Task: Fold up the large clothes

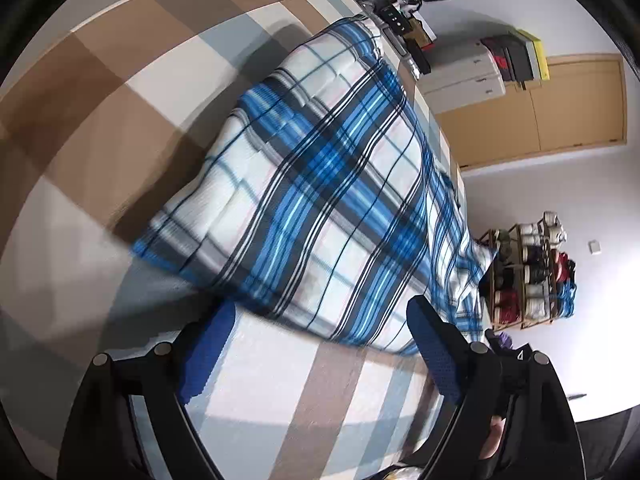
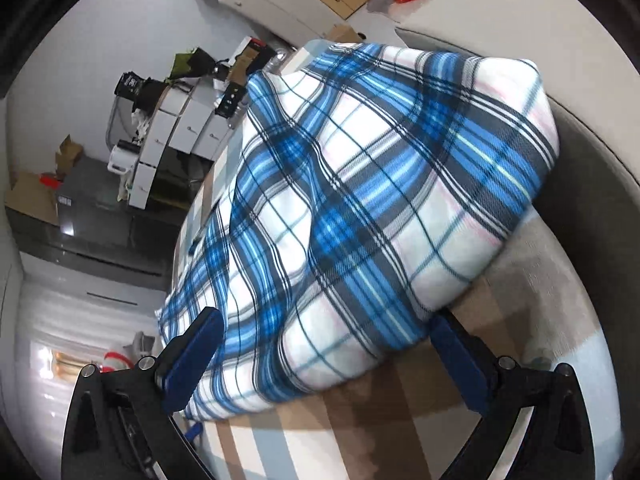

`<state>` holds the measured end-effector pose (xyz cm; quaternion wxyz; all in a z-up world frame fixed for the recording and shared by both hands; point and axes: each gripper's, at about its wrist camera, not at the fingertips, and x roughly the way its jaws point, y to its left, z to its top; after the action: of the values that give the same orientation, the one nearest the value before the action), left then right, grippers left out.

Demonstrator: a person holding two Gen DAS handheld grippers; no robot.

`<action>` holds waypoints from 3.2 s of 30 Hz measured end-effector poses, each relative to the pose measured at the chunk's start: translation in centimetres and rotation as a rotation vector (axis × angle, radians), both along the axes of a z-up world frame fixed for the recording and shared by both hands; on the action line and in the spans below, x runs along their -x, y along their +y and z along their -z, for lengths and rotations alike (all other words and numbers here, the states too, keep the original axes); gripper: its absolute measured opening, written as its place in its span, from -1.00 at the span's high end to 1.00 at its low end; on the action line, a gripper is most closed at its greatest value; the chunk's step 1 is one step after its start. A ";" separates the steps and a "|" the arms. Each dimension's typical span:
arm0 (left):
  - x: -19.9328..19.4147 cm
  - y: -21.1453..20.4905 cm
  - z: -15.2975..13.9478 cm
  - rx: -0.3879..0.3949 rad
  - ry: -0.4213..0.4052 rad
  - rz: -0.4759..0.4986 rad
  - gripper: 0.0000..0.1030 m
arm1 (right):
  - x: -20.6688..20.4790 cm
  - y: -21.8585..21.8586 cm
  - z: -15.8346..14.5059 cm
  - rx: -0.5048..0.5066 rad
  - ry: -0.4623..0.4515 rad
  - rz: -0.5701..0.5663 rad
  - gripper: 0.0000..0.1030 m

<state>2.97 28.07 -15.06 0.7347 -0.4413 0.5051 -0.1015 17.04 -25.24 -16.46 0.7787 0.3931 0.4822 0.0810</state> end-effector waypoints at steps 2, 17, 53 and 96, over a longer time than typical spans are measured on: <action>-0.5 -0.3 -0.1 -0.007 -0.001 0.013 -0.64 | -1.1 0.3 0.1 0.004 -0.006 0.003 -1.00; -0.3 -0.6 -0.4 -0.098 -0.129 0.127 -0.58 | 0.9 -0.4 -0.6 0.087 -0.093 -0.042 -1.00; 1.2 3.6 -0.2 -0.315 -0.156 -0.099 1.00 | 6.0 4.4 -1.8 0.241 -0.101 0.029 0.91; -3.6 -8.0 -0.9 -0.530 -0.072 0.407 -0.31 | 8.6 20.6 0.3 0.817 -0.114 -0.661 -1.00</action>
<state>6.59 20.09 -14.15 0.8060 -0.1213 0.5653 -0.1267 8.40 -4.65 -16.76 0.8264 -0.1207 0.5295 0.1488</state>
